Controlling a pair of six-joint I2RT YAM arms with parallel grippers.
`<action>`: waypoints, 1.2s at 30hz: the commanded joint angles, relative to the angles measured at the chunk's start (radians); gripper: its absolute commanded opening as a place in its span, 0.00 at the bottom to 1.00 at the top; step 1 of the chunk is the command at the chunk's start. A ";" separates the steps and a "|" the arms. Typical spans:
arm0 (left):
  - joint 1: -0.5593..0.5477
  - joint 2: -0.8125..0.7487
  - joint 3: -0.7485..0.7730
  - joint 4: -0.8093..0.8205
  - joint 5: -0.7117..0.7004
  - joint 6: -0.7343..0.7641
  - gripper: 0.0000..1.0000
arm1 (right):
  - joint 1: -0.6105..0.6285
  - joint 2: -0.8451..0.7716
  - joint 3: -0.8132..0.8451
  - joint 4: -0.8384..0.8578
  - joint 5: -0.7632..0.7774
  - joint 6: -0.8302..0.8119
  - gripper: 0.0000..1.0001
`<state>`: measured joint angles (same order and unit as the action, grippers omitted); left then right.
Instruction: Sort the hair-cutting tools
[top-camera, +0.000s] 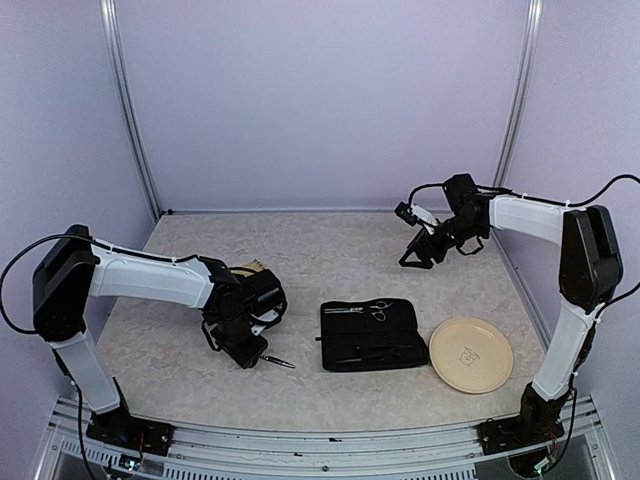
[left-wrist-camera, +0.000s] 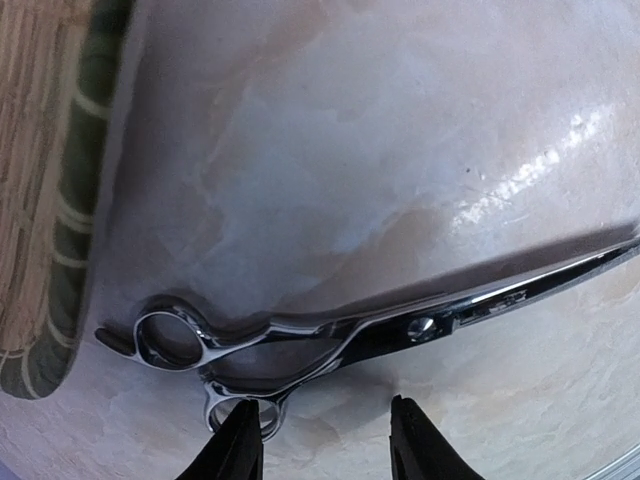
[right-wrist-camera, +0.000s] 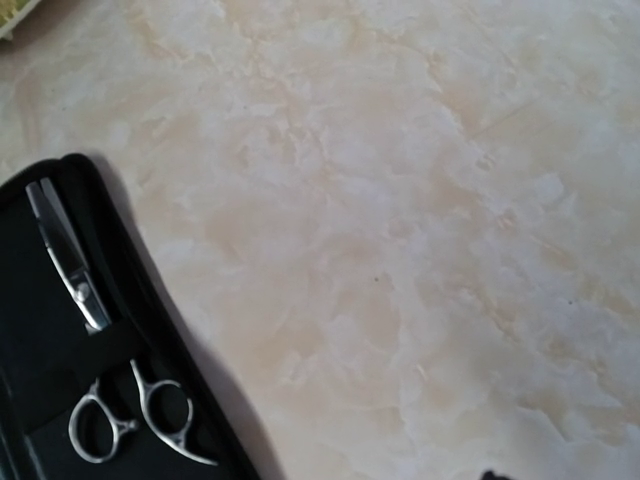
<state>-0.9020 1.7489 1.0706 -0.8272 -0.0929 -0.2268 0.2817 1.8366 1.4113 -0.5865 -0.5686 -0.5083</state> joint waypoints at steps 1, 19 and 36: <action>-0.029 0.046 -0.005 -0.022 -0.005 -0.037 0.43 | 0.011 0.020 0.026 -0.016 -0.016 -0.007 0.68; -0.232 0.083 -0.041 0.098 0.093 -0.018 0.25 | 0.013 0.032 0.029 -0.021 -0.019 -0.007 0.67; -0.229 -0.045 0.036 -0.045 0.050 -0.041 0.00 | 0.019 0.039 0.035 -0.024 -0.022 -0.012 0.65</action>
<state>-1.1339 1.7718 1.0630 -0.7784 -0.0181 -0.2615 0.2874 1.8618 1.4208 -0.5953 -0.5694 -0.5087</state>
